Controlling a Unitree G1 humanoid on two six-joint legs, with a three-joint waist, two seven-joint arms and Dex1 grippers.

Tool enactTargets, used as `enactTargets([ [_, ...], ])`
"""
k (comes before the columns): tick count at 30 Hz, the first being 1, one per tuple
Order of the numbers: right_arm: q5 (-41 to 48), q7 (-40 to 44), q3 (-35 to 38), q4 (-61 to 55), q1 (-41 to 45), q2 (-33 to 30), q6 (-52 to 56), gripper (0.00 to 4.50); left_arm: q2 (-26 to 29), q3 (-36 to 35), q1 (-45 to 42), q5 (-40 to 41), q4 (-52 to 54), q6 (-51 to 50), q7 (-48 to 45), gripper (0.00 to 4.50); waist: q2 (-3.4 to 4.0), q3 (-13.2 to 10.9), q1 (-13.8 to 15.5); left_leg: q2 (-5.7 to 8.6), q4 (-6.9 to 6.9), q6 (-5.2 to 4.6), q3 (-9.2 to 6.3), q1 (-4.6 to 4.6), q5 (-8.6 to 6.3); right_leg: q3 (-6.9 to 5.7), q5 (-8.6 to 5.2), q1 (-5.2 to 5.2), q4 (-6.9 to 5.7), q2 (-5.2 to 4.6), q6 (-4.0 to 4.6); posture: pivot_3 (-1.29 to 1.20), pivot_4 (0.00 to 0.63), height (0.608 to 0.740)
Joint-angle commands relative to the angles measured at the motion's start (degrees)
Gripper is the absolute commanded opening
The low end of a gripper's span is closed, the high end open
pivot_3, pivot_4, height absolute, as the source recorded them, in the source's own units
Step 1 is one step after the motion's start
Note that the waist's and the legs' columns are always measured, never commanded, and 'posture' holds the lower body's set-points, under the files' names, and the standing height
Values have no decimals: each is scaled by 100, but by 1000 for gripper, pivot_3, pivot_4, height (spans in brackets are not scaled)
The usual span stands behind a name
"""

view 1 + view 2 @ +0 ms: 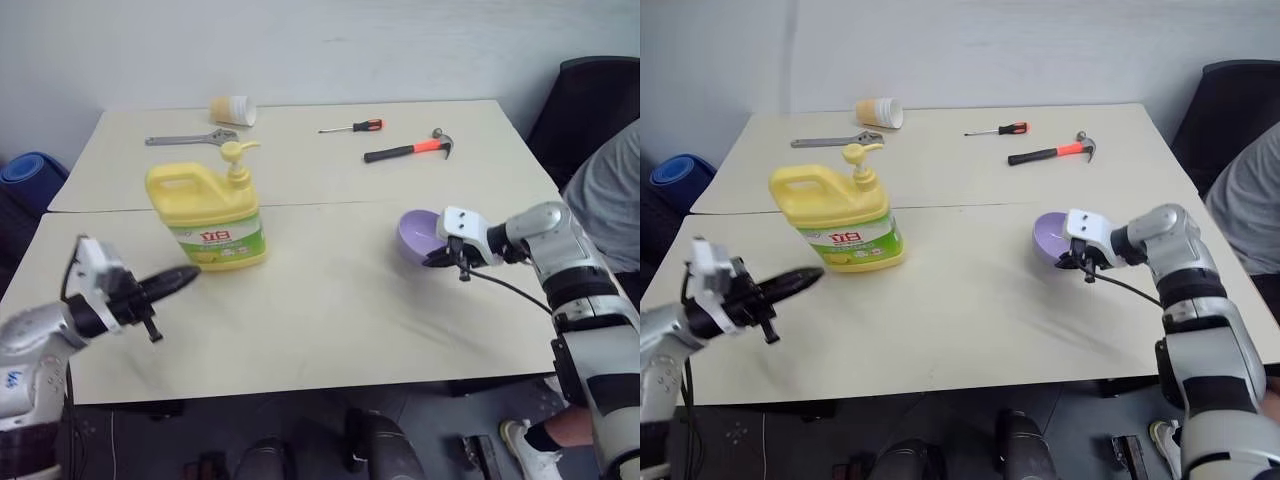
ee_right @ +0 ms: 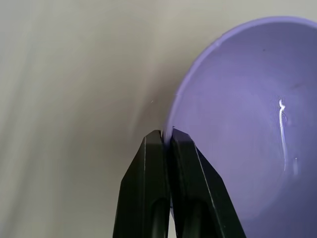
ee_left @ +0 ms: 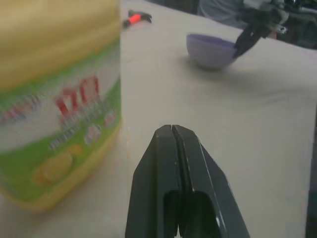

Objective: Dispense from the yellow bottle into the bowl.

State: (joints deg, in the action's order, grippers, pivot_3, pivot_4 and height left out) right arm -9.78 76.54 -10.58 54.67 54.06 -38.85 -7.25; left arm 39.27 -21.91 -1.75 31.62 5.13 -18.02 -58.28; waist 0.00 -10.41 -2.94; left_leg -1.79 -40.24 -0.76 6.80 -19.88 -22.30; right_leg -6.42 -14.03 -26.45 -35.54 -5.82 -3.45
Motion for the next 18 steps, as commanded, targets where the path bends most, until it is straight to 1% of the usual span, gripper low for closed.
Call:
enactTargets([
  [1, 344, -143, 358, -67, -73, -176, -383, 1061, -29, -49, 136, 28, 286, 99, 116, 855, 0, 0, 10, 1, -2, -1, 1, -3, 1, 0, 0, -3, -1, 0, 0, 0, 150, 740],
  [3, 636, 0, 555, -214, -178, -246, -595, 1768, -29, -61, 271, 35, 379, 108, 121, 1454, 1, -1, 8, 0, -2, -1, 5, 1, 1, 6, 0, -4, -3, -3, 0, 0, 150, 740],
  [5, 1230, -94, 1087, -511, -414, -207, -1309, 2462, -79, -189, 391, -82, 442, 324, 274, 2089, 1, -1, 12, 0, 2, -1, 7, 5, 1, 8, 0, -3, -3, -2, 0, 0, 150, 740],
  [6, 1619, -21, 1375, -782, -620, -172, -1420, 2844, -106, -256, 473, -123, 474, 399, 365, 2411, 1, -1, 15, -3, 4, 0, 6, 5, 0, 7, 0, -3, -1, -2, 0, 0, 150, 740],
  [7, 1885, 41, 1560, -987, -775, -148, -1461, 3177, -118, -300, 538, -139, 494, 451, 426, 2714, 1, -1, 24, -4, 6, 0, 6, 5, 0, 6, 0, -2, 1, -2, 0, 0, 150, 740],
  [8, 2252, 179, 1723, -1422, -1093, -107, -1126, 3514, -136, -324, 631, -195, 519, 461, 550, 3014, 1, -1, 34, -4, 7, 0, 6, 8, 0, 6, 0, 0, 2, -1, 0, 0, 150, 740],
  [9, 2501, 262, 1815, -1738, -1322, -83, -877, 3849, -146, -333, 693, -234, 533, 473, 644, 3026, 1, -1, 66, -4, 7, 0, 7, 10, 0, 7, 0, 1, 1, -1, 0, 0, 150, 740],
  [10, 2962, 245, 1958, -2435, -1880, 36, -464, 4190, -137, -243, 867, -489, 511, 572, 766, 3026, 0, -1, 94, -6, 8, 0, 7, 13, -1, 7, 0, 6, 3, -1, 0, 0, 150, 740],
  [11, 3224, 133, 1986, -3171, -2552, 109, -127, 4491, -190, -187, 1039, -675, 465, 805, 800, 3026, -1, 1, 121, -5, 8, -1, 9, 19, -1, 8, 0, 10, 2, -2, 0, 0, 150, 740],
  [13, 3390, 83, 1903, -4341, -3753, 193, -131, 4491, -324, -119, 1319, -849, 383, 1169, 790, 3026, -5, 7, 177, -9, 21, 1, 8, 34, -4, 9, -1, 21, 8, -1, 2, 0, 150, 740],
  [14, 3490, 342, 1828, -4741, -4350, 297, -581, 4491, -397, -84, 1478, -951, 364, 1347, 808, 3026, -4, 7, 210, -11, 27, 3, 6, 41, -7, 4, -3, 32, 15, -1, 4, 0, 150, 740],
  [15, 3459, 423, 1760, -5018, -4838, 376, -928, 4491, -469, -55, 1616, -1056, 353, 1517, 848, 3026, -5, 6, 238, -11, 28, 1, 8, 46, -11, 5, -3, 35, 19, 2, 4, 0, 150, 740],
  [16, 3435, 447, 1720, -5191, -5147, 424, -1133, 4491, -515, -33, 1704, -1131, 343, 1646, 879, 3026, -4, 5, 263, -11, 28, -2, 11, 50, -15, 5, -2, 40, 25, 6, 4, 0, 150, 740],
  [18, 3540, -39, 1817, -5432, -5576, 763, -1147, 4491, -714, 2, 1929, -1269, 489, 1868, 1071, 3026, -3, 2, 264, -5, 21, -18, 26, 75, -25, 5, 2, 62, 47, 10, -3, 0, 150, 740],
])
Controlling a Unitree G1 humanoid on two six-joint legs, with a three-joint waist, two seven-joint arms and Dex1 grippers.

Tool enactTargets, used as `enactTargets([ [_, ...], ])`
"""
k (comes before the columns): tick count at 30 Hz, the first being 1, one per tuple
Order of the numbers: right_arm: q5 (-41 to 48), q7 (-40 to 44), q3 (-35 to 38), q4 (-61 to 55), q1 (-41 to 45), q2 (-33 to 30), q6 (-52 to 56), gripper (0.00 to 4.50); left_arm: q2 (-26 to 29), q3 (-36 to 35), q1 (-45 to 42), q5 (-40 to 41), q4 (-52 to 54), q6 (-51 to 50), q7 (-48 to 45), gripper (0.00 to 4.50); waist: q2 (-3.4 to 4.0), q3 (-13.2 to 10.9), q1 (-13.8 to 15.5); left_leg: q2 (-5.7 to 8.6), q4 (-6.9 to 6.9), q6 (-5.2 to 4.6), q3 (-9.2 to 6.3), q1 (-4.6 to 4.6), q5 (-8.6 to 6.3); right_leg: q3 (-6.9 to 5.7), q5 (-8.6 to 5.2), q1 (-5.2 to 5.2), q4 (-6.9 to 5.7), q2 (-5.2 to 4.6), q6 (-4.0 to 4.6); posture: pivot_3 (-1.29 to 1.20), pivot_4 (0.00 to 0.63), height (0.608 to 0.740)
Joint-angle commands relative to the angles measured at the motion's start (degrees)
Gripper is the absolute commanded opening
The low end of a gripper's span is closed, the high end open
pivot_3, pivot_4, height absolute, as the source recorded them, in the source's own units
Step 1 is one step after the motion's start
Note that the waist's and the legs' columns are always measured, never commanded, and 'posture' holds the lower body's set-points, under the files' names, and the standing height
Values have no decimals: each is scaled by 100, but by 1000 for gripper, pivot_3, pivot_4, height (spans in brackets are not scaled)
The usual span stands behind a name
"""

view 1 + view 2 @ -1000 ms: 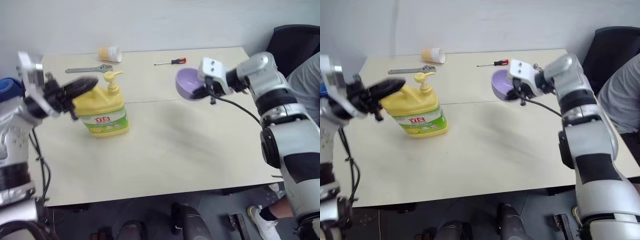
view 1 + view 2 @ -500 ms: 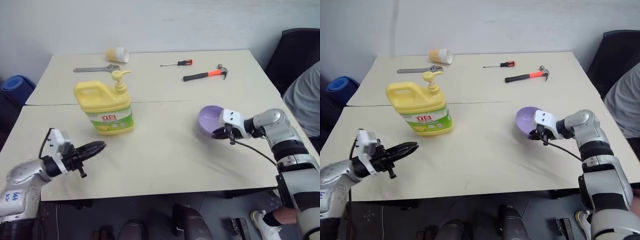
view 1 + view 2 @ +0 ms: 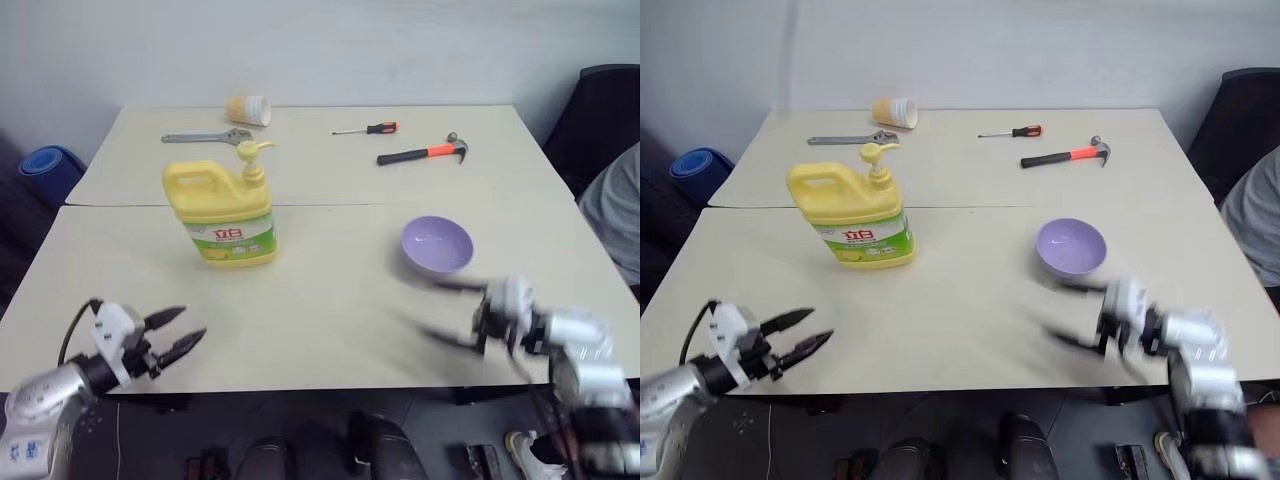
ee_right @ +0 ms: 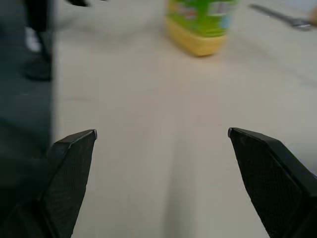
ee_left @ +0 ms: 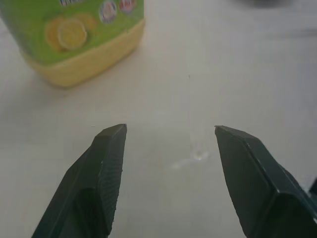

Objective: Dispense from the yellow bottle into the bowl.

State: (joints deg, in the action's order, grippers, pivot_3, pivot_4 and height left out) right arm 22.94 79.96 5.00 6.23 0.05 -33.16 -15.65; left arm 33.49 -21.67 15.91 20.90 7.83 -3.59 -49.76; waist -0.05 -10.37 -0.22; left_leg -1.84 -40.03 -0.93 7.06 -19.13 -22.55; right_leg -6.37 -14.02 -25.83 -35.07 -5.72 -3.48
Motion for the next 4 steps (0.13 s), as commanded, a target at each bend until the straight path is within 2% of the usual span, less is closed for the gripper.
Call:
enactTargets([
  [1, 411, -603, 313, -702, -334, 290, -68, 4491, -264, -11, 254, -222, 362, 480, 363, 3026, 1, -1, -16, 0, -1, -7, 2, 17, -7, 1, 6, 16, 6, -8, -7, 0, 150, 740],
  [4, 229, -903, 416, -610, -528, 449, -445, 4491, -398, 65, 442, -271, 690, 439, 552, 3026, -10, 6, -7, -2, 1, -6, 9, 66, -55, 31, 15, 55, 13, -26, -5, 0, 150, 740],
])
